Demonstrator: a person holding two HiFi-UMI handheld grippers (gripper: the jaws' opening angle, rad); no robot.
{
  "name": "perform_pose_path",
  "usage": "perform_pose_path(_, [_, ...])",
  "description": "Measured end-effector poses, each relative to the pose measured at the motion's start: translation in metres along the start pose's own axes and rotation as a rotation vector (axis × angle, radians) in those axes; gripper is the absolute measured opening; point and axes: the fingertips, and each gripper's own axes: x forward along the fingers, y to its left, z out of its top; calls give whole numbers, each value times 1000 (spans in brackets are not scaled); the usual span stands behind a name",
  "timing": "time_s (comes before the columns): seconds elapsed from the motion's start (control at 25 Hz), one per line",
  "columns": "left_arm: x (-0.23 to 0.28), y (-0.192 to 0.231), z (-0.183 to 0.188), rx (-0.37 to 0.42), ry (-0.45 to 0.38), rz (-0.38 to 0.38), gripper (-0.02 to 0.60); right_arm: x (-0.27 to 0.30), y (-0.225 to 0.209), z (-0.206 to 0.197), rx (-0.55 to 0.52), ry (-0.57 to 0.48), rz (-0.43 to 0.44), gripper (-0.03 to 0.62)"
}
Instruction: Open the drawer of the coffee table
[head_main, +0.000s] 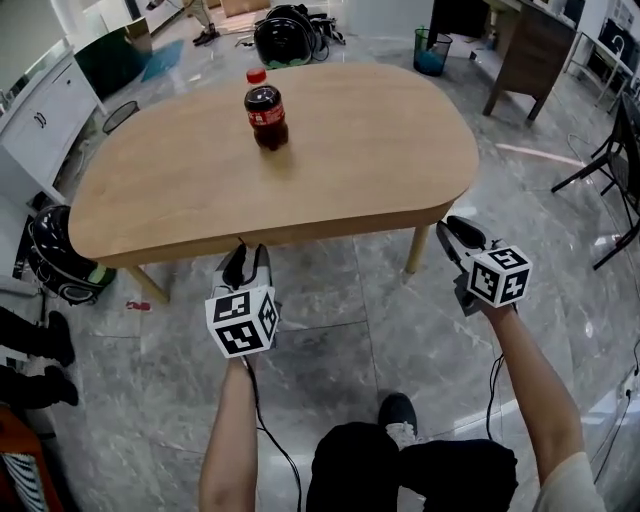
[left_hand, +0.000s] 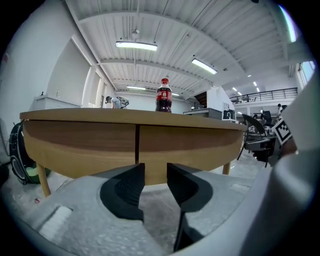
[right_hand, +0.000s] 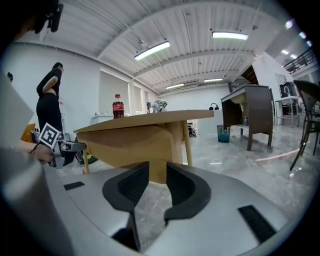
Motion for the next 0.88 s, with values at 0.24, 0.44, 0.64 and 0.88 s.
perform_pose_path(0.24, [5,4,3,32,-43,3,205,15,1,-3,-30,-14,-4,192])
perform_pose_path(0.44, [11,9,9,3,-73,18,235,15,-1,-4,-59,-28,-8,206])
perform_pose_path(0.64, [11,9,10,2,-90,67,235,18,1,5,-50,-49,-5,210])
perform_pose_path(0.88, [17,4,5,11,-87,134,235,18,3,4,-19,-62,-17,221])
